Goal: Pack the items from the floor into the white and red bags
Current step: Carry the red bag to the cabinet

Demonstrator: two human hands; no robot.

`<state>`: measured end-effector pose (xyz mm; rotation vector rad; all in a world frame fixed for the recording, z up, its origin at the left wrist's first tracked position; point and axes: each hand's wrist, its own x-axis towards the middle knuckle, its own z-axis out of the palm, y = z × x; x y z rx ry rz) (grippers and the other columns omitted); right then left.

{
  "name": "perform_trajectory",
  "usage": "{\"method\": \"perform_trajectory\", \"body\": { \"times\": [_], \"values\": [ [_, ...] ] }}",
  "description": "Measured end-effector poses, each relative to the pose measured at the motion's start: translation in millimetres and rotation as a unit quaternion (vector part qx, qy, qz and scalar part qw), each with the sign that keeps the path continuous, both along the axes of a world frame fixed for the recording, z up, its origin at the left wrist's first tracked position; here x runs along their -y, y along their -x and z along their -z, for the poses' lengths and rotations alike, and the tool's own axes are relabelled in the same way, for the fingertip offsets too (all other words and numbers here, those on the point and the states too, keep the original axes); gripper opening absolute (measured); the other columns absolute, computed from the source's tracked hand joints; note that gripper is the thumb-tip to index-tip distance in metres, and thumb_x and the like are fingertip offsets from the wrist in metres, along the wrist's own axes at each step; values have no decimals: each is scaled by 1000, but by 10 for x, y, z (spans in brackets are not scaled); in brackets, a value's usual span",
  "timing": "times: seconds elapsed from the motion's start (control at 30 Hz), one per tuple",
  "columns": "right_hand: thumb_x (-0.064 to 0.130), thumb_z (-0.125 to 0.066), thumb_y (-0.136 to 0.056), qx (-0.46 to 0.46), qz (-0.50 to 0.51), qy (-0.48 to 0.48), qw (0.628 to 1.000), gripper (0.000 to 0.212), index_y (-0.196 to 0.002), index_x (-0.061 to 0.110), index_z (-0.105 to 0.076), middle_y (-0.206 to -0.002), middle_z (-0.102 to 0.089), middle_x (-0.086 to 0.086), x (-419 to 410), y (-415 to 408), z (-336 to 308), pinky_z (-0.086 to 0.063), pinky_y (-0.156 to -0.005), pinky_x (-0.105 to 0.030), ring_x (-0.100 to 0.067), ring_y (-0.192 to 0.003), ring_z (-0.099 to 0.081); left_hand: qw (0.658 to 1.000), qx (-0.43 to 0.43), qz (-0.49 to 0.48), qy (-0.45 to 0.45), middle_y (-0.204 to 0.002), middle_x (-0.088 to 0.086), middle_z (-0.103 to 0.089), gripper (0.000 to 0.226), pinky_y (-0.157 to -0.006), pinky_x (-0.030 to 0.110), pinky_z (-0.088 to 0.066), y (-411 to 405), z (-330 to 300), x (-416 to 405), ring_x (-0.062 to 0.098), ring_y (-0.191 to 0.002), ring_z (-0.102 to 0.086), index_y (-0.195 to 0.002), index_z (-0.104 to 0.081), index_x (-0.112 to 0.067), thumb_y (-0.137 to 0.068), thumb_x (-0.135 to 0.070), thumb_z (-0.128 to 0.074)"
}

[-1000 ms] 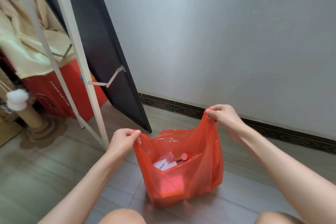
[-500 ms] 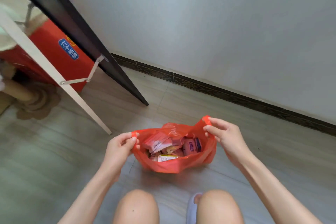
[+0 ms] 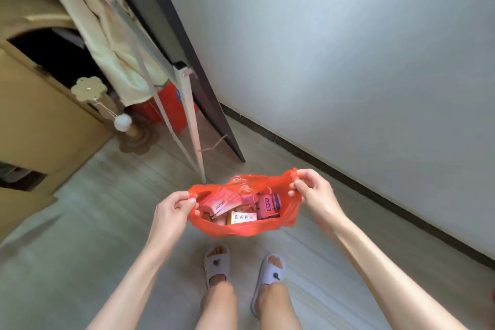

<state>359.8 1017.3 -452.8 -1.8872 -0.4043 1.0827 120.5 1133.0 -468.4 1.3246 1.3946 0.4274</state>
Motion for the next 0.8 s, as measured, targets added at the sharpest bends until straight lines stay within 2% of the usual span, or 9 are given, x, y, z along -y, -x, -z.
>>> {"method": "perform_trajectory", "body": {
  "times": [0.1, 0.2, 0.33, 0.4, 0.5, 0.6, 0.67, 0.73, 0.8],
  "values": [
    [0, -47, -89, -12, -73, -31, 997, 18, -95, 10, -60, -77, -63, -1, -135, 200, -700, -47, -57, -14, -12, -64, -59, 999, 17, -40, -31, -69, 1, -67, 20, -64, 10, -50, 338, -691, -36, 1, -59, -64, -83, -62, -19, -89, -1, -54],
    [-1, -49, -88, -11, -148, -63, 987, 20, -89, 14, -62, -74, -64, 3, -343, 441, -1269, -43, -54, -13, -12, -65, -59, 993, 41, -99, -52, -76, 6, -65, 15, -60, 10, -50, 637, -1197, -66, 0, -54, -63, -93, -61, -10, -89, 2, -53],
    [-2, -52, -86, -19, -214, -94, 972, 22, -84, 17, -64, -73, -65, 1, -723, 857, -1755, -45, -60, -24, -10, -62, -58, 972, 86, -205, -81, -79, 6, -61, 17, -61, 12, -50, 1117, -1647, -65, 11, -64, -61, -104, -57, -6, -90, 3, -50],
    [-3, -52, -87, -28, -242, -102, 965, 21, -84, 15, -63, -73, -65, -1, -913, 1108, -1930, -46, -63, -27, -10, -61, -58, 963, 96, -236, -91, -80, 7, -59, 21, -68, 18, -50, 1392, -1830, -44, 17, -70, -58, -107, -56, -4, -90, 5, -49],
    [0, -53, -88, -33, -283, -123, 951, 18, -88, 14, -64, -79, -67, -2, -1268, 1514, -2128, -50, -77, -35, -14, -73, -62, 949, 106, -271, -118, -82, 8, -57, 23, -75, 28, -46, 1840, -2077, -56, 19, -71, -57, -107, -55, -3, -89, 8, -48],
    [7, -56, -88, -11, -328, -135, 935, 17, -92, 20, -67, -97, -69, -5, -1653, 2006, -2288, -50, -89, -39, -20, -94, -64, 934, 113, -305, -146, -85, 9, -57, 22, -76, 28, -46, 2316, -2262, -137, 19, -72, -56, -104, -54, -6, -89, 9, -48],
    [7, -56, -87, 0, -346, -150, 926, 19, -95, 20, -68, -101, -68, -7, -1915, 2387, -2393, -49, -88, -40, -23, -96, -63, 926, 103, -321, -168, -86, 9, -57, 21, -72, 22, -48, 2658, -2351, -247, 19, -73, -57, -103, -55, -7, -89, 8, -48],
    [2, -53, -88, 8, -357, -161, 920, 21, -99, 12, -68, -99, -66, -11, -2189, 2768, -2465, -48, -80, -36, -24, -88, -61, 922, 103, -326, -182, -85, 7, -58, 22, -64, 12, -49, 3014, -2419, -389, 18, -72, -57, -104, -55, -7, -89, 7, -48],
    [-1, -51, -87, 16, -360, -170, 917, 21, -91, 10, -69, -90, -62, -13, -2433, 3145, -2523, -43, -72, -33, -21, -78, -56, 922, 107, -322, -188, -85, 7, -58, 22, -63, 10, -49, 3375, -2494, -549, 18, -72, -58, -103, -56, -7, -89, 7, -48]
  ]
}}
